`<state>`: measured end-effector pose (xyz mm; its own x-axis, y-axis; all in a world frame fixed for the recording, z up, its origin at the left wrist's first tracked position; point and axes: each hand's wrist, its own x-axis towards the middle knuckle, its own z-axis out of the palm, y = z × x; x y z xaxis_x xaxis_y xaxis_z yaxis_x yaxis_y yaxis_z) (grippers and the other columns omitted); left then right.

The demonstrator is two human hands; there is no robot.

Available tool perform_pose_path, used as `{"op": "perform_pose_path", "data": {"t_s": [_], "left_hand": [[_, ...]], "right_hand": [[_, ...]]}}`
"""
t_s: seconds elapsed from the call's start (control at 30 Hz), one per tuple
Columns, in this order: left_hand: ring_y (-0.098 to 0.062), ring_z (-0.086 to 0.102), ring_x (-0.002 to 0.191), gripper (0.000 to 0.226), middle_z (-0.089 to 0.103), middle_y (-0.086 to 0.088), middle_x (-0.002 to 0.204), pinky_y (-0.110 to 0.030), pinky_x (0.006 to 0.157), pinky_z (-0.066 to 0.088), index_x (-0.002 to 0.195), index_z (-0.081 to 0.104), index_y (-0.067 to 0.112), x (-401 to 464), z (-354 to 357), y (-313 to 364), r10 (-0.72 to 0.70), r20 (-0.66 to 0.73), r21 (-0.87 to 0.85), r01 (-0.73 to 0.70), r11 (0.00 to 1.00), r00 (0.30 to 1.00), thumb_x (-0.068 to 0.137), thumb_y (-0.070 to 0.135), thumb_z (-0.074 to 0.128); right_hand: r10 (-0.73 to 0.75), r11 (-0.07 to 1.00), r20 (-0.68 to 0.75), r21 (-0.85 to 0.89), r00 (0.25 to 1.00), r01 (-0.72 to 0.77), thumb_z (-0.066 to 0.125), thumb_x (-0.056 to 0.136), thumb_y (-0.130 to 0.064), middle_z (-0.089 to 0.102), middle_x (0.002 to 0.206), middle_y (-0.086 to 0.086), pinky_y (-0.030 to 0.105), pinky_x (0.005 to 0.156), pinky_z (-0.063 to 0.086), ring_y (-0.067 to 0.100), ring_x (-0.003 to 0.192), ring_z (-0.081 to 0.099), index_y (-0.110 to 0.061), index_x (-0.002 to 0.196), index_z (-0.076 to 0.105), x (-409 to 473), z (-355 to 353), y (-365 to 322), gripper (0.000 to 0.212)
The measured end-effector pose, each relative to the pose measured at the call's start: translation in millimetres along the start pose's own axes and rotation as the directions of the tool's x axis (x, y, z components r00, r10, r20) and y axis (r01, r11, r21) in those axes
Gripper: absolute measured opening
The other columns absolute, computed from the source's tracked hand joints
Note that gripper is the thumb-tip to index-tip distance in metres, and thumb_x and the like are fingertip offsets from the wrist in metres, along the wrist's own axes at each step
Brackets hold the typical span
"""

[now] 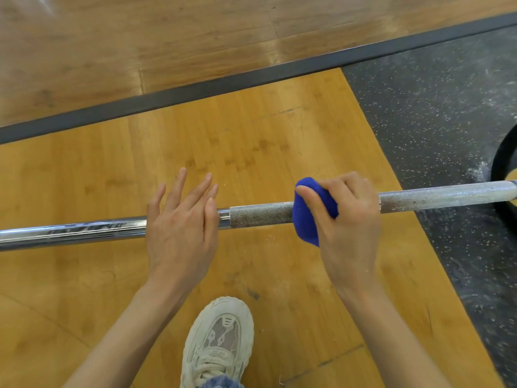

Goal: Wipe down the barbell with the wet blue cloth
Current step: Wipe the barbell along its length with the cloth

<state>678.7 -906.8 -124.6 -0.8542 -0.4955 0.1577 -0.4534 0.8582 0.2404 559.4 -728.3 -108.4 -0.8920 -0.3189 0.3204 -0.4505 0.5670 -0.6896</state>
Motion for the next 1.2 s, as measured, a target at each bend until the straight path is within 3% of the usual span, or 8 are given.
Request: {"op": "perform_pose_path", "data": {"t_s": [0.13,0.3,0.43,0.6,0.73,0.87,0.97,1.2], "left_hand": [[-0.023,0.03,0.151,0.057,0.056,0.001,0.146,-0.043,0.122,0.015,0.134,0.065,0.011,-0.1,-1.9,0.4,-0.001,0.02,0.003,0.001,1.0,1.0,0.108,0.032,0.019],[-0.024,0.022,0.154,0.054,0.046,-0.002,0.155,-0.04,0.124,0.004,0.144,0.056,0.01,0.2,-4.0,5.0,-0.016,-0.009,-0.033,0.016,0.999,1.0,0.109,0.033,0.021],[-0.025,0.02,0.155,0.052,0.039,-0.003,0.16,-0.044,0.124,0.008,0.15,0.049,0.011,-0.9,-4.9,21.0,0.152,0.003,-0.045,-0.151,0.987,0.988,0.11,0.032,0.021],[-0.024,0.026,0.153,0.052,0.045,0.0,0.157,-0.042,0.123,0.017,0.149,0.051,0.015,-1.4,6.1,30.0,0.207,0.063,-0.051,-0.204,0.978,0.976,0.111,0.032,0.019],[-0.022,0.023,0.154,0.051,0.045,0.001,0.156,-0.04,0.123,0.013,0.144,0.056,0.019,-1.8,2.0,31.8,0.178,0.085,-0.129,-0.166,0.978,0.98,0.11,0.039,0.025],[-0.016,0.009,0.157,0.06,0.037,0.003,0.162,-0.037,0.126,0.005,0.142,0.059,0.028,8.2,-5.0,43.9,0.242,0.164,-0.295,-0.187,0.937,0.956,0.103,0.061,0.027],[-0.009,0.005,0.156,0.057,0.037,0.008,0.161,-0.034,0.125,0.006,0.131,0.066,0.029,14.2,-10.2,56.9,0.288,0.203,-0.452,-0.171,0.875,0.936,0.096,0.066,0.04],[-0.001,0.055,0.129,0.005,0.067,0.018,0.122,-0.03,0.107,0.041,0.095,0.069,0.025,1.5,-45.4,80.5,0.24,0.156,-0.802,-0.019,0.598,0.958,0.096,0.029,0.066]], "right_hand": [[0.014,0.992,-0.092,-0.125,0.996,-0.026,0.064,0.094,-0.04,0.059,0.093,-0.002,0.026,0.082,0.027,0.018,0.089,0.048,-0.016,0.091,0.068,11.2,11.7,6.1,0.024],[0.212,0.96,-0.122,0.209,0.97,-0.184,0.067,0.096,-0.022,0.057,0.094,-0.007,0.025,0.082,0.04,0.012,0.087,0.05,-0.019,0.111,0.063,5.9,22.8,-20.6,0.016],[-0.117,0.978,-0.178,-0.193,0.977,0.082,0.065,0.098,-0.021,0.067,0.11,0.005,0.045,0.111,0.035,0.025,0.109,0.052,-0.016,0.097,0.075,8.1,31.1,-13.6,0.011],[-0.262,0.913,0.114,-0.293,0.958,0.284,0.041,0.109,-0.032,0.066,0.129,0.005,0.052,0.123,0.018,0.032,0.131,0.054,-0.011,0.116,0.073,-8.3,22.7,-1.5,0.038],[-0.071,0.98,0.104,-0.176,0.992,0.089,0.049,0.101,-0.047,0.054,0.14,0.007,0.044,0.126,0.008,0.026,0.136,0.048,-0.008,0.137,0.057,-3.0,8.5,1.2,0.053],[0.051,0.999,0.032,-0.001,0.998,-0.051,0.067,0.09,-0.047,0.061,0.125,0.0,0.047,0.121,0.018,0.024,0.127,0.049,-0.017,0.105,0.074,-0.7,-5.8,5.0,0.035],[-0.032,0.999,-0.055,0.002,0.998,0.032,0.075,0.087,-0.031,0.064,0.111,-0.001,0.043,0.09,0.041,0.017,0.105,0.048,-0.018,0.096,0.078,-5.8,-16.9,-3.7,0.016],[0.061,0.981,-0.101,0.192,0.993,-0.04,0.074,0.087,-0.024,0.06,0.094,-0.013,0.035,0.083,0.046,0.016,0.087,0.058,-0.037,0.1,0.069,-6.2,-69.0,-27.8,0.02]]}}
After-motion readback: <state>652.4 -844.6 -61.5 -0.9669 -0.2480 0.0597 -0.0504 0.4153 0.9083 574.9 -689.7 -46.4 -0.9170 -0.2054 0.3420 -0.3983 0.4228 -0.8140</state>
